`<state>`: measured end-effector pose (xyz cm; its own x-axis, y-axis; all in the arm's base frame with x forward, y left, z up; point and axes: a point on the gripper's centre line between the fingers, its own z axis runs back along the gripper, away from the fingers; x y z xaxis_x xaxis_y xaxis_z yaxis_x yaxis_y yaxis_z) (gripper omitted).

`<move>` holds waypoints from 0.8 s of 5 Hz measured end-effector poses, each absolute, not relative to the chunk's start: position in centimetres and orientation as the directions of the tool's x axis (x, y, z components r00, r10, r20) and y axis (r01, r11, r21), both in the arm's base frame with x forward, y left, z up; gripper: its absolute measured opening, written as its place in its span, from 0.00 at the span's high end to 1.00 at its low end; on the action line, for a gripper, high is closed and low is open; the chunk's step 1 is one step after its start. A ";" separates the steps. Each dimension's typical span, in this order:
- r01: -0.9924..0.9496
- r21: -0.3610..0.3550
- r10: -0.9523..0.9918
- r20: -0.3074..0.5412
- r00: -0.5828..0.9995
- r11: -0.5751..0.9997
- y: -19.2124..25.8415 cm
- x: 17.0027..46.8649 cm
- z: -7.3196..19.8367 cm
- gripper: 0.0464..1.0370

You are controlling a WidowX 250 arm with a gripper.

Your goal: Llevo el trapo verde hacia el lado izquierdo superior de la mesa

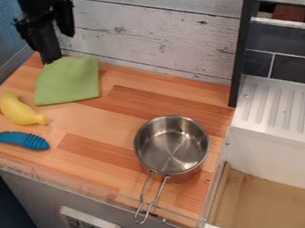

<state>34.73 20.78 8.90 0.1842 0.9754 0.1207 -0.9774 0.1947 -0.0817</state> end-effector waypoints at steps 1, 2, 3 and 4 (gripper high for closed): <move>-0.978 -0.082 0.976 0.120 0.180 0.190 20.8 34.7 8.9 0.04; -0.978 -0.081 0.976 0.120 0.183 0.193 20.8 34.7 8.9 0.04; -0.978 -0.084 0.976 0.120 0.181 0.191 20.7 34.7 9.0 0.04; -0.978 -0.083 0.976 0.121 0.181 0.192 20.8 34.7 9.0 0.04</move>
